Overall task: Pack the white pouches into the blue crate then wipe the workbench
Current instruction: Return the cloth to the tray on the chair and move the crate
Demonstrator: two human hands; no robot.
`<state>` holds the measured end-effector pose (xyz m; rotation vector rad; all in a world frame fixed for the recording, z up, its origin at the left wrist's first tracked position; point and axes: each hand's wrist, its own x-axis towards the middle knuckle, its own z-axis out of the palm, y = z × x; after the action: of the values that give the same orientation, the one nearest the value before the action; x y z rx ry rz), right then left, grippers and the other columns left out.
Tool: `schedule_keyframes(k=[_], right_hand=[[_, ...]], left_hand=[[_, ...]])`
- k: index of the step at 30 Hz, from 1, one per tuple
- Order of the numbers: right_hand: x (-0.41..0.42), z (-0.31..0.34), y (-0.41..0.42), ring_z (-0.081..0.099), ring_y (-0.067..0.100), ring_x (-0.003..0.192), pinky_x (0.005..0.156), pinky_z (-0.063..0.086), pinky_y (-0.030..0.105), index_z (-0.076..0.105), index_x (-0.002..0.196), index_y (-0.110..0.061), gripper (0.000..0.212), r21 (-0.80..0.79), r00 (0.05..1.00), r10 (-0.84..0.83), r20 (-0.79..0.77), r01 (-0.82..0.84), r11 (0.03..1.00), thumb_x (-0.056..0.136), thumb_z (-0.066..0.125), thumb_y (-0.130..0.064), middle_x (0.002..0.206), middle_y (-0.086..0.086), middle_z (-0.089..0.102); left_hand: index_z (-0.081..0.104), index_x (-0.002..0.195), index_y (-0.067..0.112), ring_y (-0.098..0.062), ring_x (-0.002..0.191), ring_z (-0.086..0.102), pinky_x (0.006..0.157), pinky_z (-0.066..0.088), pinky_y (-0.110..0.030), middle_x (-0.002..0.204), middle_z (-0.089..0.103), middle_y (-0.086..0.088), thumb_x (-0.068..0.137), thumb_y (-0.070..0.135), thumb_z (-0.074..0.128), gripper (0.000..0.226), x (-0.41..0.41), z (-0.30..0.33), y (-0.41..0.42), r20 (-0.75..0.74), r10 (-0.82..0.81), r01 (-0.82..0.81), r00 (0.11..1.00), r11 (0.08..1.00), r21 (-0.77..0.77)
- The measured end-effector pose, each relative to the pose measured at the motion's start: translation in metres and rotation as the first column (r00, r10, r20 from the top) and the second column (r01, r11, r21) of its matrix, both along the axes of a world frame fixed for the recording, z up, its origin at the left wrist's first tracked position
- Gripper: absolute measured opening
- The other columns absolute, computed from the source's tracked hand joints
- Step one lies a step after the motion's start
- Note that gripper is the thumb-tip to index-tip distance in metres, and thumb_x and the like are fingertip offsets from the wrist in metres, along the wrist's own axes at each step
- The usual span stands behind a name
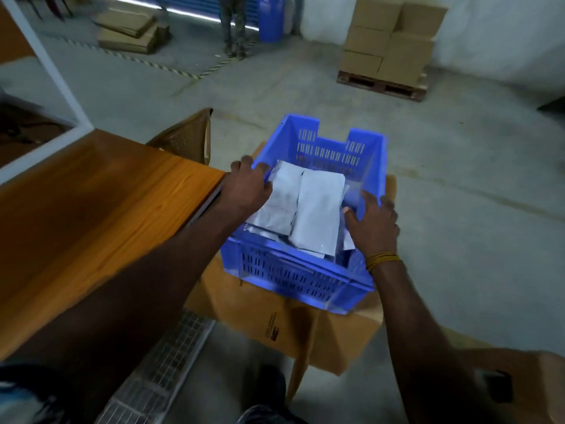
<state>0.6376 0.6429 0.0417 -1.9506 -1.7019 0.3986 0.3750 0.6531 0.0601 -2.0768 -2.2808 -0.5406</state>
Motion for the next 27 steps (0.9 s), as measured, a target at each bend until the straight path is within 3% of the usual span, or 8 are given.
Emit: schedule_keyframes(k=[5,12,16,19,24,27], right_hand=[[0.001,-0.015,0.026,0.038,0.041,0.132,0.107,0.036,0.054,0.051,0.138,-0.026,0.054,0.015,0.995,-0.103,0.013,0.102,0.995,0.087,0.063,-0.040,0.149,0.016,0.035],[0.002,-0.024,0.035,0.045,0.044,0.123,0.105,0.039,0.051,0.059,0.133,-0.022,0.048,0.051,0.990,-0.137,0.031,0.136,0.989,0.088,0.063,-0.038,0.144,0.021,0.040],[0.003,-0.014,0.038,0.048,0.039,0.124,0.106,0.039,0.044,0.064,0.128,-0.018,0.043,0.081,0.979,-0.138,-0.149,0.152,0.985,0.087,0.066,-0.032,0.131,0.021,0.055],[0.006,-0.009,0.024,0.058,0.035,0.117,0.103,0.045,0.042,0.068,0.122,-0.011,0.039,0.130,0.950,-0.103,-0.295,0.146,0.981,0.086,0.067,-0.024,0.121,0.018,0.066],[0.005,0.010,-0.033,0.063,0.024,0.113,0.100,0.044,0.028,0.070,0.119,-0.009,0.035,0.138,0.921,-0.065,-0.385,0.127,0.982,0.086,0.070,-0.021,0.121,0.011,0.069],[-0.002,0.025,-0.079,0.064,0.021,0.114,0.100,0.043,0.026,0.071,0.118,-0.012,0.032,0.150,0.918,-0.028,-0.395,0.094,0.984,0.087,0.070,-0.021,0.121,0.008,0.070]], left_hand=[[0.055,0.132,0.017,-0.042,0.117,0.046,0.094,0.046,-0.049,0.133,0.044,-0.018,0.093,0.031,0.055,0.042,-0.004,-0.013,0.035,-0.014,0.019,-0.021,1.000,0.993,-0.118],[0.069,0.115,0.022,-0.040,0.099,0.059,0.089,0.048,-0.041,0.136,0.046,-0.009,0.087,0.030,0.062,0.029,-0.013,-0.022,0.040,0.041,0.002,0.000,0.999,0.997,-0.071],[0.073,0.105,0.020,-0.034,0.099,0.062,0.090,0.050,-0.040,0.127,0.052,-0.010,0.084,0.020,0.064,0.024,-0.016,-0.019,0.029,0.187,0.001,0.002,0.982,1.000,-0.015],[0.075,0.100,0.016,-0.029,0.099,0.062,0.090,0.047,-0.031,0.115,0.058,-0.011,0.080,0.012,0.065,0.023,-0.017,-0.018,0.009,0.272,-0.012,-0.001,0.962,0.999,0.048],[0.076,0.102,0.016,-0.022,0.115,0.053,0.091,0.030,-0.015,0.118,0.060,-0.011,0.083,0.010,0.064,0.024,-0.022,-0.005,-0.060,0.393,0.016,-0.048,0.919,0.996,0.071],[0.076,0.102,0.020,-0.019,0.118,0.052,0.091,0.031,-0.014,0.118,0.060,-0.008,0.084,0.010,0.064,0.024,-0.032,0.007,-0.112,0.441,0.041,-0.087,0.897,0.993,0.085]])
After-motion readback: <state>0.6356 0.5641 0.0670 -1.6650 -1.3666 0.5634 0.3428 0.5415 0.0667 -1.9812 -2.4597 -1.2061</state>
